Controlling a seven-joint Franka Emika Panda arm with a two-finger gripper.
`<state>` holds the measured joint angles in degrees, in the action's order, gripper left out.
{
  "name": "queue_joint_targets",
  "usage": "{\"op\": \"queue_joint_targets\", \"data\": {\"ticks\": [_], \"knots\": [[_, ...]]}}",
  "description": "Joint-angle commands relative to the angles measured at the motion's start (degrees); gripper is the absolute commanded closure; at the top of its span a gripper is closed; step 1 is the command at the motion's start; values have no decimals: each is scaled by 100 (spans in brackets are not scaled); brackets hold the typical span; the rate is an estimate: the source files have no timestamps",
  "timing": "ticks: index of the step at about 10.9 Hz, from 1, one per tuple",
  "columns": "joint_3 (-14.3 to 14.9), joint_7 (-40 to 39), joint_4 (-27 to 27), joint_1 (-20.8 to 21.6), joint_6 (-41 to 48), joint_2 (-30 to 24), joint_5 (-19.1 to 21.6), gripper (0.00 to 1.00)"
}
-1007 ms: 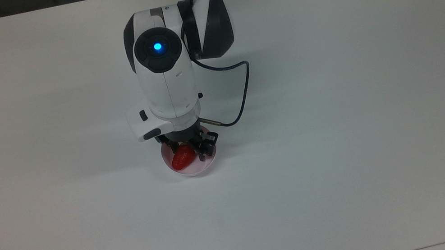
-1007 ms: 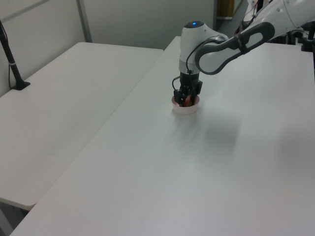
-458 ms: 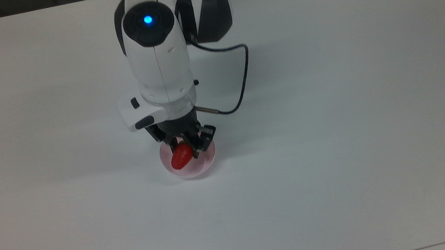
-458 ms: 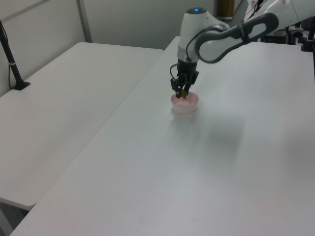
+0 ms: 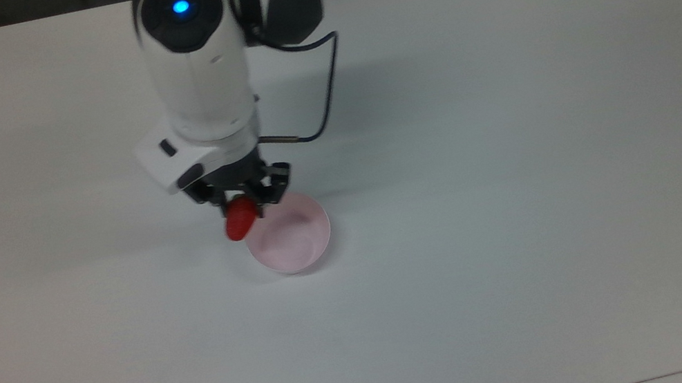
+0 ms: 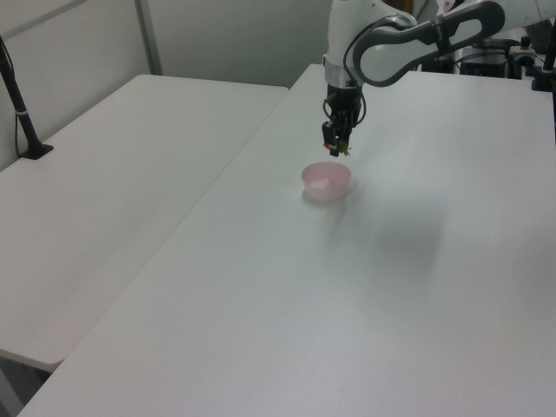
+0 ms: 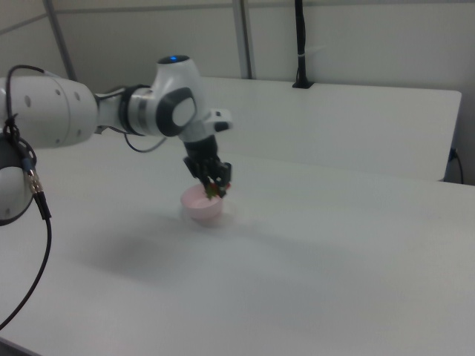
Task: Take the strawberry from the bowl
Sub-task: 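Lift the strawberry out of the bowl and carry it aside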
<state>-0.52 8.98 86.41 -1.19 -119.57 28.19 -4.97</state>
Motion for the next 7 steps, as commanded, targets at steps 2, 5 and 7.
{"op": "queue_joint_targets", "data": {"ticks": [2,5,7], "knots": [[34,-1160,218,-767,-529,274,-320,70],[26,-1187,218,-1102,-629,380,-531,57],[26,-1188,279,-1102,-620,380,-575,27]]}}
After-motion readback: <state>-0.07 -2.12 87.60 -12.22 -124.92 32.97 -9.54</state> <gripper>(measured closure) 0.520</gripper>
